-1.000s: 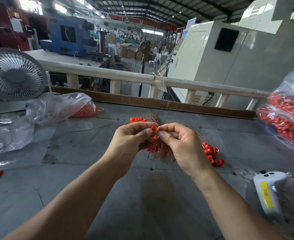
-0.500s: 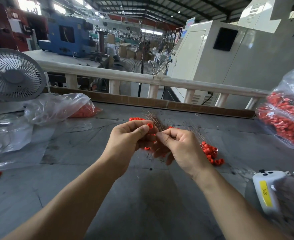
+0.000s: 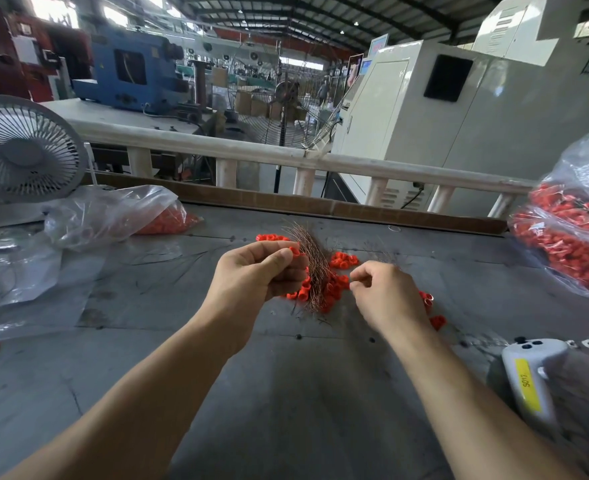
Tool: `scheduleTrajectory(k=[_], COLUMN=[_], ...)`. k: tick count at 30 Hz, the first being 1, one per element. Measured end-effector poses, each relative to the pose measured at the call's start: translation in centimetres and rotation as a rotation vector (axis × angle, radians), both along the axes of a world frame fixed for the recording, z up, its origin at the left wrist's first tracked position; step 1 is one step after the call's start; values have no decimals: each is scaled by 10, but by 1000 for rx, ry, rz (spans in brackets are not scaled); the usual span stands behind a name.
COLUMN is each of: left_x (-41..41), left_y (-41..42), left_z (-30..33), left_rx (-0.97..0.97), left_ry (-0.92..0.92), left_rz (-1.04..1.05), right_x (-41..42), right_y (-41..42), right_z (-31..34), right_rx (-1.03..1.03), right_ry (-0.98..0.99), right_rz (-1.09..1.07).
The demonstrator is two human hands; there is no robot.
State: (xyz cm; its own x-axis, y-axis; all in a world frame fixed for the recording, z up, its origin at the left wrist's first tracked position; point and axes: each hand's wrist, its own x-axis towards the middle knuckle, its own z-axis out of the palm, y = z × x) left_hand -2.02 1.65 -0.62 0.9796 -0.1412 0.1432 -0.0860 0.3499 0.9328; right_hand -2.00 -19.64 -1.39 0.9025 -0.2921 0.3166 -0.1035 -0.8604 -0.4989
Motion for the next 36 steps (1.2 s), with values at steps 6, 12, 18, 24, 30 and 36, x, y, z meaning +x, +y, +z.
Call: scheduleTrajectory(k=[6, 12, 18, 24, 30, 36], left_x=[-1, -3, -4, -4, -4, -5], left_y=[-1, -2, -2, -2, -2, -2], left_z=[1, 2, 3, 3, 3, 4], left_rx=[12, 13, 13, 19, 28, 29], left_ry=[6, 4, 8, 7, 10, 11], left_rz=[5, 7, 3, 7, 7, 5], right_x=[6, 10, 10, 10, 9, 8], right_y=[10, 14, 11, 12, 12, 12], right_z=[-2, -5, -4, -2, -2, -1], right_rx=[-180, -245, -220, -234, -223, -176], right_ry=[39, 58, 74, 82, 93, 68], right_rz=[-38, -107, -121, -106, -89, -69])
